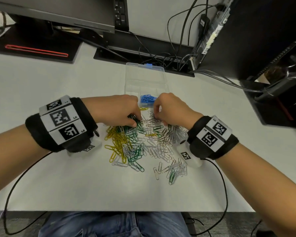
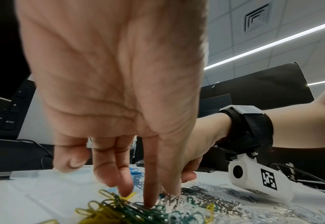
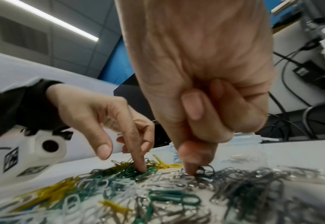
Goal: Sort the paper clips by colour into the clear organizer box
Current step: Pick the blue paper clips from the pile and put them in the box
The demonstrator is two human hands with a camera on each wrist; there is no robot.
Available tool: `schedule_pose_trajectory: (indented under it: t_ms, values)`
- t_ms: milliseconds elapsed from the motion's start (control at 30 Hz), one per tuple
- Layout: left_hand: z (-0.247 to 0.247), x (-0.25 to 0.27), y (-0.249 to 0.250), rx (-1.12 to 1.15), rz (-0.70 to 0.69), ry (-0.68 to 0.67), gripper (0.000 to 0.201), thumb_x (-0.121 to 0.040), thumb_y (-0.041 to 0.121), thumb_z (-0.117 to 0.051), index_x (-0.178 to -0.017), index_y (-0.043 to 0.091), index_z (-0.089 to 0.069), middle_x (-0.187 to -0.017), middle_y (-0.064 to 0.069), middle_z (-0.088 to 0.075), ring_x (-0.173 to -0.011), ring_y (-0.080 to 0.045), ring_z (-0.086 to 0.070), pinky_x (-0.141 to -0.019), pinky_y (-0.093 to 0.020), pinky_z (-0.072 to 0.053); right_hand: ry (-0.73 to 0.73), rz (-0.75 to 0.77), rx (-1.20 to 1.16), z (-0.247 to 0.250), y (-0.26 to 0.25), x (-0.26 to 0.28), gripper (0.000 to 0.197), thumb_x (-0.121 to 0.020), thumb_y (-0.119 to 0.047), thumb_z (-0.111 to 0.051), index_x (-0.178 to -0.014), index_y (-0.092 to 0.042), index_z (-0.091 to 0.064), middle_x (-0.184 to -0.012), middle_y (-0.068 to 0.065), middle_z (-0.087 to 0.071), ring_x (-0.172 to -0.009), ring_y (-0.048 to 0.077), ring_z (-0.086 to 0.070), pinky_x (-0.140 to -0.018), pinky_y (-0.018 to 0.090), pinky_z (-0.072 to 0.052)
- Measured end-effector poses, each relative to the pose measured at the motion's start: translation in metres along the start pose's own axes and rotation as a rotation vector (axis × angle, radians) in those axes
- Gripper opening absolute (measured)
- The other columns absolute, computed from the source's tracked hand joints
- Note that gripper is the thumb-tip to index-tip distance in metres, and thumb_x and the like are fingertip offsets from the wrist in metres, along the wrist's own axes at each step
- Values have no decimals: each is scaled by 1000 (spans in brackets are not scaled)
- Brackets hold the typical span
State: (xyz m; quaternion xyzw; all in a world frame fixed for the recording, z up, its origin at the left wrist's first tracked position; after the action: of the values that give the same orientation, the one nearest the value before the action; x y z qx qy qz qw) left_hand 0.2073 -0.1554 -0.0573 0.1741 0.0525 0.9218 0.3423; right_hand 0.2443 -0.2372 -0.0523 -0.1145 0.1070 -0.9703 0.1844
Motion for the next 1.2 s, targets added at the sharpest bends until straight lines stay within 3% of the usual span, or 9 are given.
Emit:
schedule_pose_trajectory:
  t_ms: [67, 167, 267, 400, 533, 667, 933, 1067, 1200]
  values:
    - [0, 1, 1, 23, -7, 17, 38, -93, 38, -54, -129, 28, -57, -98, 3, -40, -87, -10, -39, -69, -21, -28, 6, -4, -107, 4, 6, 3, 15, -84, -7, -62, -71, -15, -65, -52, -10, -53, -50, 15, -56, -64, 32, -55]
    - [3, 2, 1, 44, -1, 37, 38, -93, 39, -54, -129, 27, -57, -100, 4, -40, -88, -9, -38, -69, -21, -28, -20, -11, -236, 9, 11, 9, 16, -86, -7, -60, -72, -12, -65, -35, -11, -48, -32, 3, -46, -48, 19, -45]
    - [6, 2, 0, 49, 9, 53, 40, -92, 39, -55, -131, 27, -54, -102, 3, -40, -93, -10, -37, -73, -22, -29, 5, -7, -355, 18, 14, 11, 9, -84, -6, -65, -76, -5, -70, -35, -11, -51, -30, 3, -42, -42, 11, -38]
    - [5, -2, 3, 26, 16, 33, 48, -92, 40, -55, -137, 25, -47, -114, -2, -44, -109, -18, -40, -92, -33, -39, 60, -24, -429, 31, 17, 4, 6, -80, -6, -72, -77, -2, -73, -34, -13, -51, -29, 4, -40, -40, 11, -36]
    - [21, -7, 0, 158, 46, 204, 37, -91, 38, -58, -124, 21, -56, -108, -3, -51, -97, -16, -48, -83, -31, -41, 25, -58, -521, 28, 20, 3, 4, -80, -3, -71, -78, 0, -72, -34, -10, -51, -31, 2, -39, -39, 11, -34]
    - [48, -6, -8, 284, 60, 467, 23, -87, 33, -65, -106, 22, -66, -105, 1, -51, -85, -7, -40, -69, -18, -26, -31, -41, -644, 22, 15, 9, 8, -82, -4, -69, -84, 3, -71, -37, -8, -50, -31, 3, -37, -37, 10, -31]
    - [55, -14, -4, 369, 64, 498, 2, -80, 21, -73, -80, 20, -72, -104, 2, -52, -96, -7, -43, -79, -18, -30, -23, -51, -743, 24, 17, 14, 10, -82, -5, -70, -87, 5, -70, -38, 0, -47, -31, 6, -34, -37, 12, -29]
    - [68, -10, -28, 390, 200, 622, 4, -82, 22, -73, -80, 18, -73, -98, 4, -51, -101, -9, -38, -85, -21, -25, 43, -112, -663, 27, 30, 15, 7, -83, -5, -69, -82, 3, -71, -35, -7, -49, -29, 3, -38, -36, 10, -31]
    - [72, -16, -50, 426, 334, 681, 10, -83, 20, -71, -84, 12, -77, -94, 3, -54, -107, -15, -38, -89, -24, -22, -17, -126, -460, 14, 34, 16, 7, -82, -7, -68, -77, -3, -72, -35, -15, -52, -30, 0, -44, -38, 9, -34]
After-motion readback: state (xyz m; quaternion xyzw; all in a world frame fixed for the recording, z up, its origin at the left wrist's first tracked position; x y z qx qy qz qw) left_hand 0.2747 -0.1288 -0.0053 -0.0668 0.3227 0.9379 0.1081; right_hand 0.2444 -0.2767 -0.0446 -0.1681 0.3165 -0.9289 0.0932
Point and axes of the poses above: each hand's wrist, its own x-axis away from the middle knuckle, its own z-axis out of the back of the hand, y = z × x, the point moved 10 cm from there along -x, towards the middle knuckle
